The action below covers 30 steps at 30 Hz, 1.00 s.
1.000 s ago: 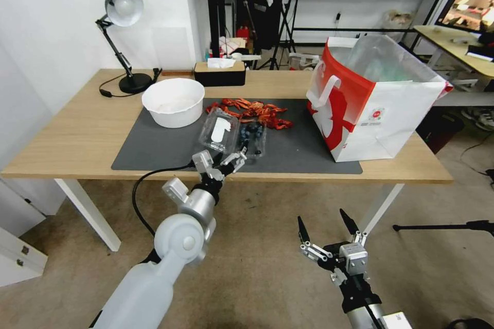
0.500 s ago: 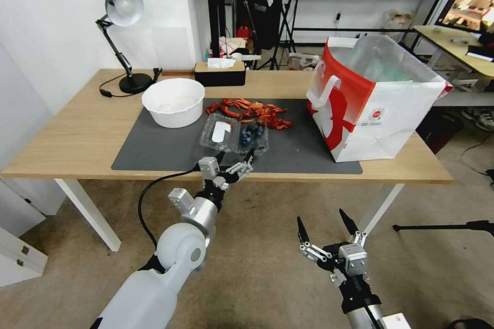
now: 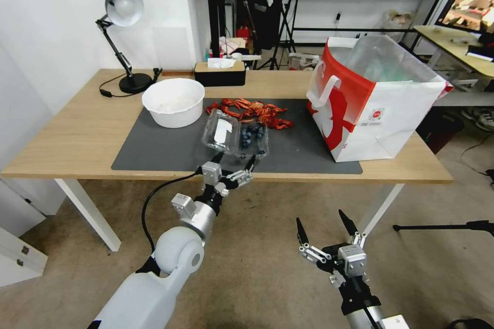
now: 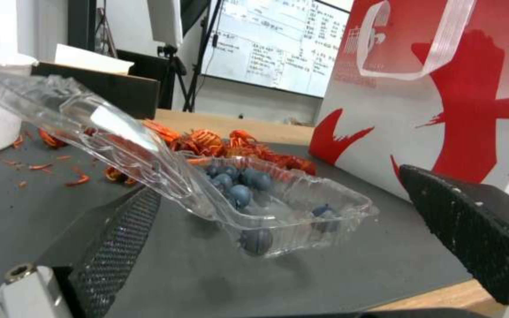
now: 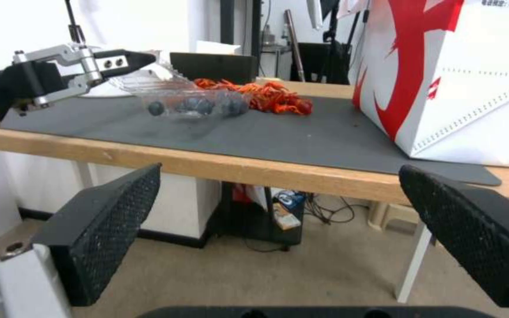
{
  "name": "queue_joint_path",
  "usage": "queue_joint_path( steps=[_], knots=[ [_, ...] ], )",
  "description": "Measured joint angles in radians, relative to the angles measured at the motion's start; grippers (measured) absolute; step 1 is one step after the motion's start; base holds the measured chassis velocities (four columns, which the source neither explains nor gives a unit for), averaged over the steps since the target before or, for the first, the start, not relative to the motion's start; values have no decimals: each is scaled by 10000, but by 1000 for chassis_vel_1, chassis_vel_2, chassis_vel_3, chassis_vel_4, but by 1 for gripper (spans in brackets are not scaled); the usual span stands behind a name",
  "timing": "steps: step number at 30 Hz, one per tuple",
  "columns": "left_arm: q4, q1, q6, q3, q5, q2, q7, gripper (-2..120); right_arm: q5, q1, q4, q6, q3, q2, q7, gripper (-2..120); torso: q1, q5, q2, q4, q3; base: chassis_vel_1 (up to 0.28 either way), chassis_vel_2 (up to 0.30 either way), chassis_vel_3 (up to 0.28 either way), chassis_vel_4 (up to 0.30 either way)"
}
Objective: Close the takeout container lid, then place the container into the takeout bag.
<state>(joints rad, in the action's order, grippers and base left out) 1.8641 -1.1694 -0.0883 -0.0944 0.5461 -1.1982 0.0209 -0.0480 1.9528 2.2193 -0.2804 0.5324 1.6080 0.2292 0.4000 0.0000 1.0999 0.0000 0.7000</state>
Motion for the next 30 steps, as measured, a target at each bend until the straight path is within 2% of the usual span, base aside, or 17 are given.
queue_joint_path(
  steps=[9,21,30],
  knots=[
    [-166,70,-181,-54,-280,47,-110,100,-33,25,0,-37,-5,0,9,100,0,0,1,0,0,0,0,0,0],
    [-440,162,-710,-268,-1344,123,-612,100,-55,24,1,-42,11,0,21,100,0,0,0,0,0,0,0,0,0],
    [-417,249,-797,-271,-1186,182,-719,100,-74,18,-35,-53,12,0,25,100,0,0,0,0,0,0,0,0,0]
  ],
)
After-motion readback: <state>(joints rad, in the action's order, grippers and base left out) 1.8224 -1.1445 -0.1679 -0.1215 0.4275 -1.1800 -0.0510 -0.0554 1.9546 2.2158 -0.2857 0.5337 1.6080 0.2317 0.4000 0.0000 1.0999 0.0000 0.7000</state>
